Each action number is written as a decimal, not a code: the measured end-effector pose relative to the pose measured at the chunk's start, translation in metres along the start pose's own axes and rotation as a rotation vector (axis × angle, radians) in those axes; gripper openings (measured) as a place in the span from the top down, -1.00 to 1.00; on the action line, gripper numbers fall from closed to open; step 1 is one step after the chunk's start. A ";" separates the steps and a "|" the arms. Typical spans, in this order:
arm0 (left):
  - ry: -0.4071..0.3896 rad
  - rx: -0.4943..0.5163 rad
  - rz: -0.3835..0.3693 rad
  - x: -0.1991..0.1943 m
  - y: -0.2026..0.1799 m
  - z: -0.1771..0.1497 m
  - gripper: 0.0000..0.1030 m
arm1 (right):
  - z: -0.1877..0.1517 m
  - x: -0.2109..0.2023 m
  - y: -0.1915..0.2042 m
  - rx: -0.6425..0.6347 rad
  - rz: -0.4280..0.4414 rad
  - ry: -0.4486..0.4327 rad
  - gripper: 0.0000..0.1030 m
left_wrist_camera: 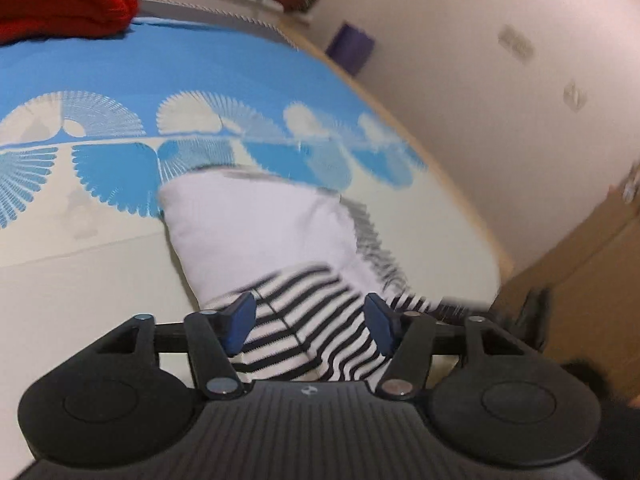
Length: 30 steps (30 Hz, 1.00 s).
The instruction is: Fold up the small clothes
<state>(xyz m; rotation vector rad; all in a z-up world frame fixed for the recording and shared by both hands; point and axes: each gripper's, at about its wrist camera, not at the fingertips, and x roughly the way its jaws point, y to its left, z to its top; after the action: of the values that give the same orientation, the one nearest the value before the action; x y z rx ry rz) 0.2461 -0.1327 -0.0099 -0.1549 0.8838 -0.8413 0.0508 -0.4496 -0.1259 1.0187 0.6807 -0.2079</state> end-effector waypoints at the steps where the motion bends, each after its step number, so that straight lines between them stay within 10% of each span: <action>1: 0.014 0.033 0.015 0.011 -0.005 -0.003 -0.02 | 0.006 0.002 -0.002 0.021 -0.008 -0.005 0.29; 3: 0.040 0.091 0.028 0.023 -0.015 -0.019 0.16 | 0.011 0.003 -0.008 0.026 -0.002 0.010 0.84; 8: 0.222 0.268 0.100 0.058 -0.022 -0.049 0.30 | 0.015 -0.035 0.027 -0.147 0.191 -0.182 0.93; 13: 0.388 0.441 0.178 0.096 -0.029 -0.079 0.31 | 0.028 0.003 -0.011 -0.039 -0.195 0.044 0.71; 18: 0.451 0.391 0.165 0.090 -0.017 -0.075 0.29 | 0.063 -0.031 -0.001 -0.031 -0.353 -0.196 0.65; 21: 0.443 0.379 0.147 0.081 -0.013 -0.070 0.28 | 0.098 -0.028 0.026 -0.104 -0.195 -0.169 0.60; 25: 0.408 0.343 0.144 0.066 -0.013 -0.064 0.28 | 0.124 0.016 0.078 -0.322 0.025 0.081 -0.38; 30: 0.360 0.333 0.128 0.051 -0.014 -0.061 0.28 | 0.119 0.077 0.098 -0.435 0.048 0.202 -0.41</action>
<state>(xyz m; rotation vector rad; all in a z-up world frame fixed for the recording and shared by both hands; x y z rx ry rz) 0.2108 -0.1648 -0.0745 0.3509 1.0611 -0.8978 0.2067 -0.4863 -0.0625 0.6408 0.8404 0.0862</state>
